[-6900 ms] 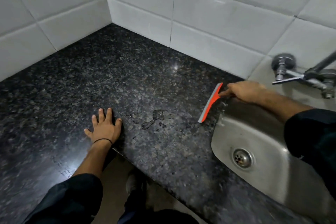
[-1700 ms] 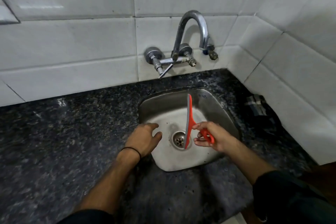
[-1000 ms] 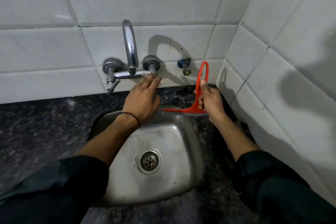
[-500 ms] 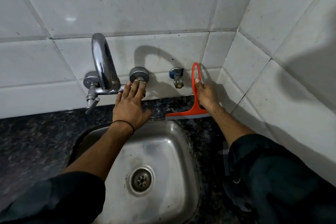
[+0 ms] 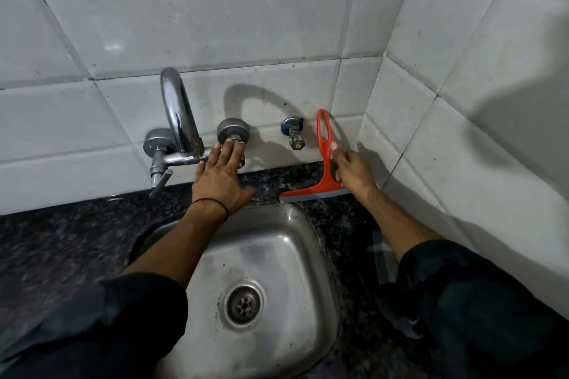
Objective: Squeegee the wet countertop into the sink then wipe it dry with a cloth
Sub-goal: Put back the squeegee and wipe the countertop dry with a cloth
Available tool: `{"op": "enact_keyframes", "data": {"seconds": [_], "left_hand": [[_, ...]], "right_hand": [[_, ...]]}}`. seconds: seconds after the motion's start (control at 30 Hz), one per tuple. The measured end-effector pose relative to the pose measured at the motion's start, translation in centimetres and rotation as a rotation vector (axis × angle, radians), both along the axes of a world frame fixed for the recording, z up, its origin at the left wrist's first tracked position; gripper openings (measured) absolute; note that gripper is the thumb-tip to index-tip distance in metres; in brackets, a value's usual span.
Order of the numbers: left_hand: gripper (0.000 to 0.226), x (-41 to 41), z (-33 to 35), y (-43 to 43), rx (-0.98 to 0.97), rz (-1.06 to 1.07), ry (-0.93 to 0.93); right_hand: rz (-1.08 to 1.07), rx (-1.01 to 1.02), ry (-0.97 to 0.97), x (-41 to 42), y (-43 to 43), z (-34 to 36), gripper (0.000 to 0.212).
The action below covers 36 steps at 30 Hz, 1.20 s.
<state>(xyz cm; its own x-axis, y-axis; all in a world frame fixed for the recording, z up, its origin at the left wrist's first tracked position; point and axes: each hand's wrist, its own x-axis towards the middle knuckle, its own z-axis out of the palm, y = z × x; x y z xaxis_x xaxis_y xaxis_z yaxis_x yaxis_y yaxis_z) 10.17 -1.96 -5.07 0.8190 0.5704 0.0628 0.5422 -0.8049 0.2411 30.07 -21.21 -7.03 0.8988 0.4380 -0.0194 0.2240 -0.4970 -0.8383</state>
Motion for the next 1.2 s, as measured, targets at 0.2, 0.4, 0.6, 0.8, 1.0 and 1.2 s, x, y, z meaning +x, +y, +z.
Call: {"op": "enact_keyframes", "data": {"seconds": [0.2, 0.4, 0.6, 0.8, 1.0, 1.2], "left_hand": [[0.082, -1.0, 1.3, -2.4, 0.039, 0.017, -0.022], [0.070, -4.0, -3.4, -12.4, -0.055, -0.167, -0.115], [0.062, -5.9, -9.7, -21.7, -0.230, -0.406, 0.168], [0.066, -6.2, -12.1, -23.4, -0.277, -0.401, 0.300], [0.067, -6.1, -12.6, -23.3, -0.259, -0.403, 0.311], [0.066, -5.7, -11.0, -23.0, -0.182, -0.430, 0.303]], "right_hand": [[0.031, -0.024, -0.133, -5.9, -8.8, -0.7, 0.033], [0.000, -0.243, -0.271, -10.5, -16.8, -5.1, 0.036], [0.164, -0.522, -0.391, -12.2, -18.9, -8.4, 0.064], [0.120, -0.708, -0.359, -12.4, -17.9, -9.5, 0.062], [0.092, -0.758, -0.254, -12.1, -16.9, -8.6, 0.068], [0.106, -0.746, -0.345, -9.5, -17.1, -8.0, 0.062]]}}
